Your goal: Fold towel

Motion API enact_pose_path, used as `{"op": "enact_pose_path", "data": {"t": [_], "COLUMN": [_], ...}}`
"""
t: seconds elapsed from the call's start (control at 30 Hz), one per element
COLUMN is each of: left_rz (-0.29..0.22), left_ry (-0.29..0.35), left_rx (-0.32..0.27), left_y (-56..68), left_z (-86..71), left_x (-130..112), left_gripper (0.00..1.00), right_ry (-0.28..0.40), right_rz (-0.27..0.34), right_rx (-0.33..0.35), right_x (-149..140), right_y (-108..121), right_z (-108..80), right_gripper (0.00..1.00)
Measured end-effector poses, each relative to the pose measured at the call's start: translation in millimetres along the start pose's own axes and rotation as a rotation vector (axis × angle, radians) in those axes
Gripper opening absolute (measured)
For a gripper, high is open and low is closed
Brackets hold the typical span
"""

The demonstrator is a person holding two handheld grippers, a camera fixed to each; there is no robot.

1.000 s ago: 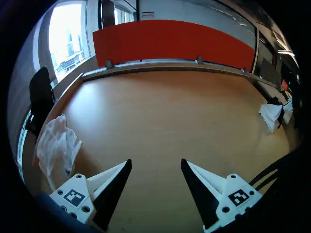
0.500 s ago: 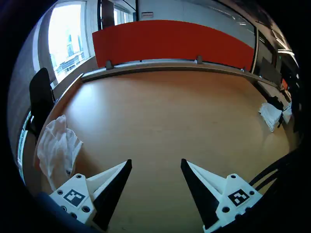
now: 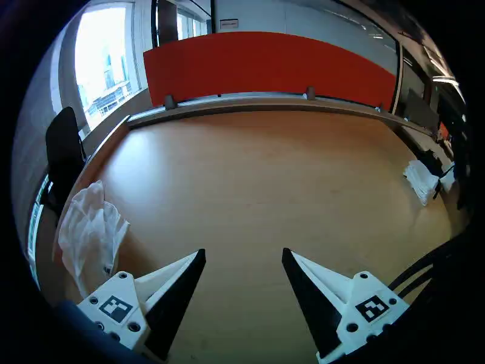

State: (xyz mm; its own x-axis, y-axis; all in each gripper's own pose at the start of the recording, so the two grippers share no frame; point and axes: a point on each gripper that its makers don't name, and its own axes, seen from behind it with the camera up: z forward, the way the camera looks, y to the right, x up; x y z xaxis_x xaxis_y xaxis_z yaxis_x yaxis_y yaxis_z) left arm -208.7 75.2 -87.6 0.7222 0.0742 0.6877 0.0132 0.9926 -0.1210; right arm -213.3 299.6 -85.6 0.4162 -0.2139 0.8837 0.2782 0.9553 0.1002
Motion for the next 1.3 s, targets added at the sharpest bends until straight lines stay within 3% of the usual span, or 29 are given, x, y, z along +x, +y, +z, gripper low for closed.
{"op": "enact_pose_path", "data": {"t": [0.43, 0.67, 1.3], "left_rz": [0.001, -0.003, -0.007], "left_ry": [0.004, 0.006, 0.017], "left_rx": [-0.003, -0.003, -0.004], "left_y": [0.9, -0.2, -3.2], "left_z": [1.1, -0.4, -3.6], "left_x": [2, 2, 5], "left_gripper": [0.93, 0.93, 0.93], "right_ry": [0.026, 0.056, 0.110], "right_rz": [0.031, 0.051, 0.073], "right_rx": [-0.037, -0.033, 0.009], "right_x": [2, 10, 25], "right_y": [10, 8, -10], "right_z": [-7.2, -10.8, -21.2], "right_gripper": [0.54, 0.91, 0.92]}}
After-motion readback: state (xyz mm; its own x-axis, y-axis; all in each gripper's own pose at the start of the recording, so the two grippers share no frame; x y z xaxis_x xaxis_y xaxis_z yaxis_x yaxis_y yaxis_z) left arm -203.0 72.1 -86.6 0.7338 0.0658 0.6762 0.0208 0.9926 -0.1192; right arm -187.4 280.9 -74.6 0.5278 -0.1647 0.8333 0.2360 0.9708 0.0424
